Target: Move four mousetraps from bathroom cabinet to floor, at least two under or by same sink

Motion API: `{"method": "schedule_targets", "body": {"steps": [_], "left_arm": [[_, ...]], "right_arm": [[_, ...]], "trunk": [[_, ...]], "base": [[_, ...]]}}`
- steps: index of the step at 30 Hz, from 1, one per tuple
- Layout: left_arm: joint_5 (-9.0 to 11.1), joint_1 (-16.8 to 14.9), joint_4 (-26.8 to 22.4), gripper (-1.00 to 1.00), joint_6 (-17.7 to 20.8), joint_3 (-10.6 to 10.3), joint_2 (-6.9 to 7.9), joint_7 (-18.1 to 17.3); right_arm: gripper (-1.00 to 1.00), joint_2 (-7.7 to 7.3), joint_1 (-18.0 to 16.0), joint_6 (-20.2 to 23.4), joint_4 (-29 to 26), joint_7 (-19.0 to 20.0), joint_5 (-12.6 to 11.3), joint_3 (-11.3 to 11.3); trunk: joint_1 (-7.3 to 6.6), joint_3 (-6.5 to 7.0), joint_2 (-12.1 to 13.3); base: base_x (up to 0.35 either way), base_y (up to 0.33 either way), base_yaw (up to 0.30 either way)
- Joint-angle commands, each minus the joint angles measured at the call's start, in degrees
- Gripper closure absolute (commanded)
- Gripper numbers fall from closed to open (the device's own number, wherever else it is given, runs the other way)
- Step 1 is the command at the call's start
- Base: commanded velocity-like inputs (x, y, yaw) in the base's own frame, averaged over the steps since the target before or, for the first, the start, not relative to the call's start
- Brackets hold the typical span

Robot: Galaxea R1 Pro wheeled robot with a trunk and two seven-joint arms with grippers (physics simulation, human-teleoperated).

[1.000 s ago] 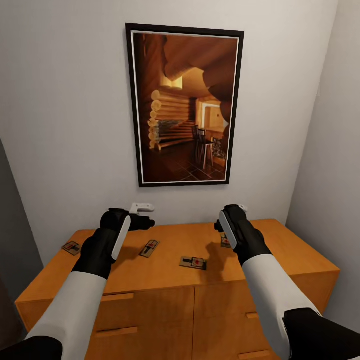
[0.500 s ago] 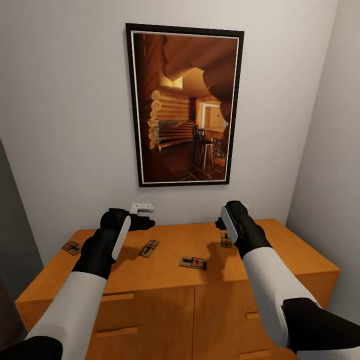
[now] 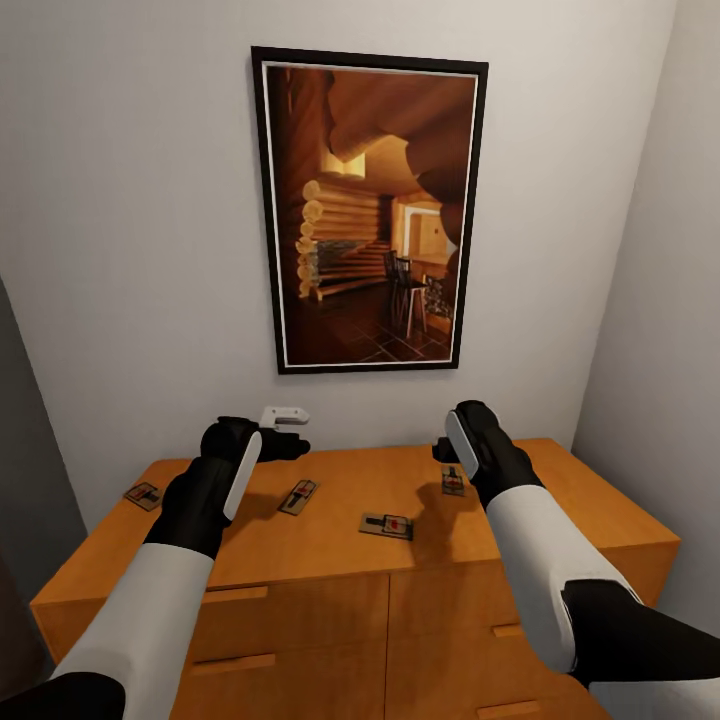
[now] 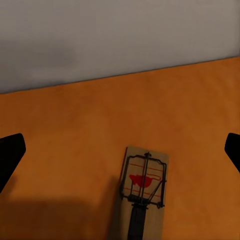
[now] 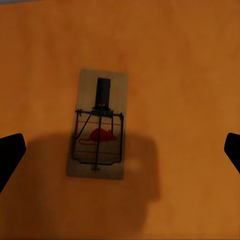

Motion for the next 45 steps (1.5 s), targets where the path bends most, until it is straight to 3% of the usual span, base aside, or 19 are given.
{"method": "schedule_targets", "body": {"steps": [1, 12, 18, 20, 25, 45], "left_arm": [[0.09, -0.04, -0.03, -1.00, 0.23, 0.00, 0.00, -0.01], [0.09, -0.04, 0.68, -1.00, 0.19, 0.00, 0.00, -0.01], [0.09, -0.04, 1.32, -1.00, 0.14, 0.00, 0.00, -0.01], [0.09, -0.04, 1.71, -1.00, 0.08, 0.00, 0.00, -0.01], [0.09, -0.04, 1.89, -1.00, 0.00, 0.00, 0.00, -0.01], [0.09, -0.04, 2.03, -1.00, -0.04, 0.00, 0.00, -0.02]], "right_arm": [[-1.00, 0.04, -0.09, 0.07, 0.05, -0.52, -0.61, -0.24], [-1.00, 0.05, -0.36, 0.07, 1.97, -0.51, -0.82, -0.54], [-1.00, 0.12, -2.27, 0.07, 6.23, -0.51, -1.15, -0.58], [-1.00, 0.09, -4.13, 0.07, 11.24, -0.51, -2.94, -0.56], [-1.00, -0.13, -4.92, 0.07, 13.87, -0.57, -4.71, -0.54], [-1.00, -0.33, -5.29, 0.07, 15.05, -0.74, -5.39, -0.47]], "trunk": [[0.00, -0.07, -0.04], [0.00, -0.07, -0.04], [0.00, -0.07, -0.04], [0.00, -0.07, -0.04], [0.00, -0.07, -0.04], [0.00, -0.07, -0.04]], "base": [[0.000, 0.000, 0.000], [0.000, 0.000, 0.000], [0.000, 0.000, 0.000], [0.000, 0.000, 0.000], [0.000, 0.000, 0.000], [0.000, 0.000, 0.000]]}}
